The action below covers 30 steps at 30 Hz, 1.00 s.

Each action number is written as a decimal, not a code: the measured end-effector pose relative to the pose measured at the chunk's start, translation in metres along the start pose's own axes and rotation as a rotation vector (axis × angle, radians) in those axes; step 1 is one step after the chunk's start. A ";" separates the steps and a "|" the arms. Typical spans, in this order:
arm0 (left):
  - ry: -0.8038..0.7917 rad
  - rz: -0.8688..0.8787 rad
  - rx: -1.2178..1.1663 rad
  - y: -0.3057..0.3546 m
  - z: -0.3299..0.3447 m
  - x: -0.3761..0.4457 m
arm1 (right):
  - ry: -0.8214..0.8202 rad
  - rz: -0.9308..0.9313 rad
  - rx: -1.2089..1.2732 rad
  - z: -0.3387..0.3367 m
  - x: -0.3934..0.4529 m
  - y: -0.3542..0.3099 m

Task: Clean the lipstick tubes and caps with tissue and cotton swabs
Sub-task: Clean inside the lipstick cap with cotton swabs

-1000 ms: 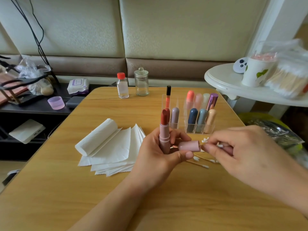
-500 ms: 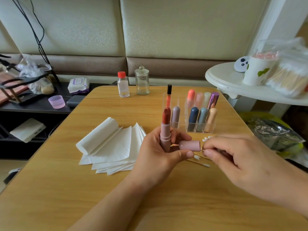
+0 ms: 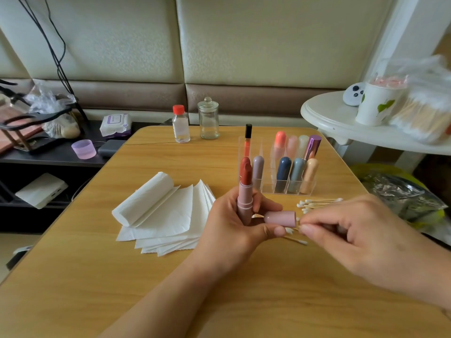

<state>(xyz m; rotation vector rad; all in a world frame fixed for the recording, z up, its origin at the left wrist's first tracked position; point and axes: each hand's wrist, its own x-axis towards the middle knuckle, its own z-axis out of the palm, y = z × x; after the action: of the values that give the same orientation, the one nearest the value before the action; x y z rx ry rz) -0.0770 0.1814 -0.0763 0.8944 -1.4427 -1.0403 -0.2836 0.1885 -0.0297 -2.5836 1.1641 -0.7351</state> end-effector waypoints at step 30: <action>-0.038 0.017 -0.023 -0.005 0.001 0.000 | 0.026 0.016 0.037 0.005 -0.005 0.008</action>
<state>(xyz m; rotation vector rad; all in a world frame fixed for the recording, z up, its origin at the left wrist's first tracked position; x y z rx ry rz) -0.0785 0.1802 -0.0815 0.8489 -1.4652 -1.0646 -0.2891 0.1866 -0.0387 -2.5392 1.1658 -0.7817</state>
